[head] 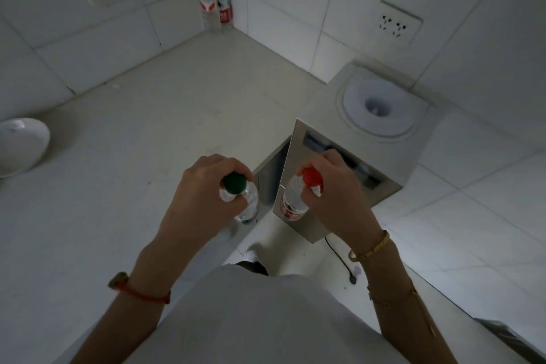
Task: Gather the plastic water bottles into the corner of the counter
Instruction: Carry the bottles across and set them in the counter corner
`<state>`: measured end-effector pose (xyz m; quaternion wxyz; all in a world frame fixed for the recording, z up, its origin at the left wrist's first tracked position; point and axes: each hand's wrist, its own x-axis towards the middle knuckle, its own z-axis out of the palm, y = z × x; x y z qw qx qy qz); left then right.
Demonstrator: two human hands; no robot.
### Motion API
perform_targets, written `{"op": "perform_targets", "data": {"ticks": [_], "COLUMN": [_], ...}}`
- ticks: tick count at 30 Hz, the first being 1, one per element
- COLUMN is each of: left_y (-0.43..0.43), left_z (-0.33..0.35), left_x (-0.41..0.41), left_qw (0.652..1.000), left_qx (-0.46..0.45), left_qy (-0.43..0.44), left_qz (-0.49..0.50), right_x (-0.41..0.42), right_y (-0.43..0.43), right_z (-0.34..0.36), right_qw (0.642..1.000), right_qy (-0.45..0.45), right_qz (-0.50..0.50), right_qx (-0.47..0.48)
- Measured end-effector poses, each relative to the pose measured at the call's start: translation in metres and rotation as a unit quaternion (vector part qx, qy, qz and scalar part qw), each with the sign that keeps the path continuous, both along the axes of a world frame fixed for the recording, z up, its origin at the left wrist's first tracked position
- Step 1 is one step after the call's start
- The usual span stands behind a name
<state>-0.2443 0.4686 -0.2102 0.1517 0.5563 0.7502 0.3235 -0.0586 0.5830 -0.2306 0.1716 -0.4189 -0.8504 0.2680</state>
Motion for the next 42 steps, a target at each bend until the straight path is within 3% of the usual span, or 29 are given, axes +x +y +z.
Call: {"op": "perform_targets", "data": {"ticks": [25,42], "left_y": [0.177,0.348], "left_z": [0.006,0.004], "left_x": [-0.128,-0.23], "left_qw": [0.994,0.986], "left_qx": [0.004,-0.004], "left_qy": [0.008,0.028], "left_qz": [0.105,0.163], "right_x": [-0.164,-0.292], "right_y": [0.211,0.391], "right_z": [0.011,0.016], "right_qw": [0.991,0.982], "right_qy": [0.005,0.013], "right_qz": [0.13,0.188], "right_qx": [0.006,0.028]}}
